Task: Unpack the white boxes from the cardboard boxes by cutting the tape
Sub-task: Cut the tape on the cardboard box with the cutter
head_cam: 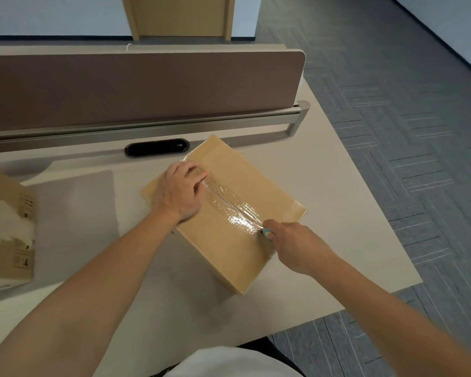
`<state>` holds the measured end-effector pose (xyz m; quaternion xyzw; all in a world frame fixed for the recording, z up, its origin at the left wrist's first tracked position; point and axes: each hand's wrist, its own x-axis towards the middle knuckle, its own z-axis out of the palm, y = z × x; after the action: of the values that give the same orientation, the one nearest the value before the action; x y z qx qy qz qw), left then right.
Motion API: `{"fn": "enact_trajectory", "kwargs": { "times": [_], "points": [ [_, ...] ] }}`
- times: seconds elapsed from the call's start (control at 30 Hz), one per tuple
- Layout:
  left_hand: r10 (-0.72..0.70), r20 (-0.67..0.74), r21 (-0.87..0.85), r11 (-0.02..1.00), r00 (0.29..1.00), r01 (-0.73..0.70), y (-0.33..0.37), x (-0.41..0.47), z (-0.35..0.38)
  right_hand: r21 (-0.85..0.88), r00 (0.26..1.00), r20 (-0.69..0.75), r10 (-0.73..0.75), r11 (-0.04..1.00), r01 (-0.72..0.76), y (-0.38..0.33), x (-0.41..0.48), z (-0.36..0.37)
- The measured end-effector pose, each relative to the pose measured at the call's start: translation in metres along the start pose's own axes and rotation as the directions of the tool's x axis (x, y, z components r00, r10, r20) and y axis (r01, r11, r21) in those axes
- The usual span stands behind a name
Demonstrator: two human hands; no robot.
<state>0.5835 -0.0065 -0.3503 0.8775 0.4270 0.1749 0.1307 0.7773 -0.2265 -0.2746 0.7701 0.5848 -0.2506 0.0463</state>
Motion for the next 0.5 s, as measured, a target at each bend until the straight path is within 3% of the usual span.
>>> {"fn": "enact_trajectory", "kwargs": {
  "times": [0.5],
  "points": [
    [-0.004, 0.008, 0.016, 1.000, 1.000, 0.004, 0.001, 0.001, -0.002, -0.041, 0.999, 0.019, 0.040, 0.998, -0.040, 0.011, -0.023, -0.002]
  ]
}}
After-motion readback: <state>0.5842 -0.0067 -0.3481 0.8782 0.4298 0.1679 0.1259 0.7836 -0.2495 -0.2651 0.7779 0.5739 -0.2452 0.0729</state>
